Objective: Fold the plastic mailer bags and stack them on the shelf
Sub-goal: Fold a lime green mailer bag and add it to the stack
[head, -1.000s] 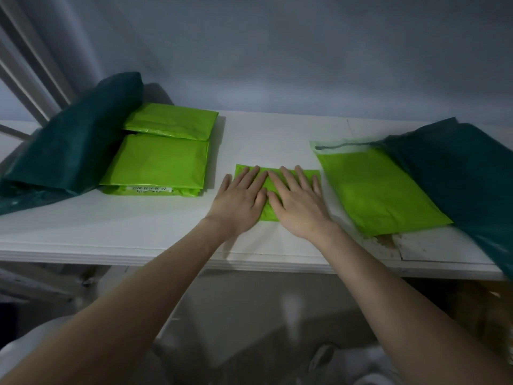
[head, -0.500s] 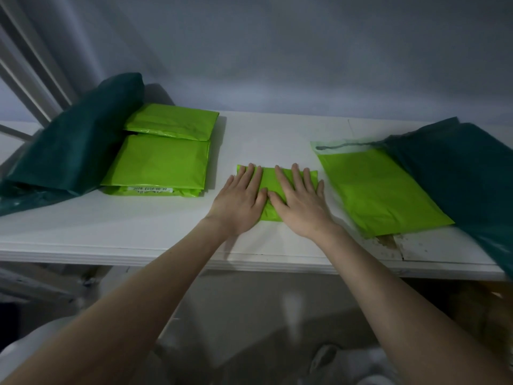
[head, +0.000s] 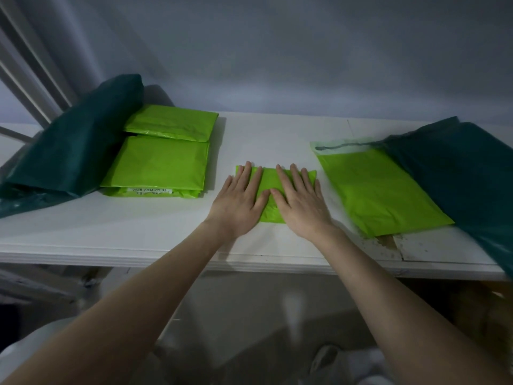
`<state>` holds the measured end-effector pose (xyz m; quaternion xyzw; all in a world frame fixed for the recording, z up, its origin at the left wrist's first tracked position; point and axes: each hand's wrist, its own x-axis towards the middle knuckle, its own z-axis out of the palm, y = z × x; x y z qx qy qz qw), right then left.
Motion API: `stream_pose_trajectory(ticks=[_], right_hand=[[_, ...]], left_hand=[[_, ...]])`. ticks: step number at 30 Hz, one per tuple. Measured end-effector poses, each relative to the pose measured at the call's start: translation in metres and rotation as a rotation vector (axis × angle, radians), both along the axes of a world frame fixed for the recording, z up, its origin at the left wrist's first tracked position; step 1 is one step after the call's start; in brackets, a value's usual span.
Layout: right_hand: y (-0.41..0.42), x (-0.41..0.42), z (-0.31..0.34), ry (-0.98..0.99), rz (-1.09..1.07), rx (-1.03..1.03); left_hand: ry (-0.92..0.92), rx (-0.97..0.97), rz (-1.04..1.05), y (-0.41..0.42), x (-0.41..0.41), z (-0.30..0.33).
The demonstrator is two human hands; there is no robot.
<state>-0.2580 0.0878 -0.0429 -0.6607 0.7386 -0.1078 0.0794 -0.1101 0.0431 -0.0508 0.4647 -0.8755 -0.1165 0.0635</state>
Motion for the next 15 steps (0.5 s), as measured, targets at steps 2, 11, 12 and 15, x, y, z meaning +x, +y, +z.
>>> stream_pose_trajectory(ticks=[2, 11, 12, 15], right_hand=[[-0.002, -0.004, 0.001, -0.109, -0.010, 0.001], [-0.004, -0.020, 0.026, -0.430, -0.008, -0.201], [-0.004, -0.022, 0.030, -0.388, -0.011, -0.239], [0.002, -0.026, 0.047, -0.308, -0.056, -0.236]], left_hand=[[0.052, 0.035, 0.010, 0.001, 0.000, 0.004], [0.458, 0.274, 0.156, 0.001, 0.009, 0.036], [0.463, 0.265, 0.172, 0.000, 0.009, 0.040], [0.405, 0.304, 0.229, -0.002, 0.009, 0.052]])
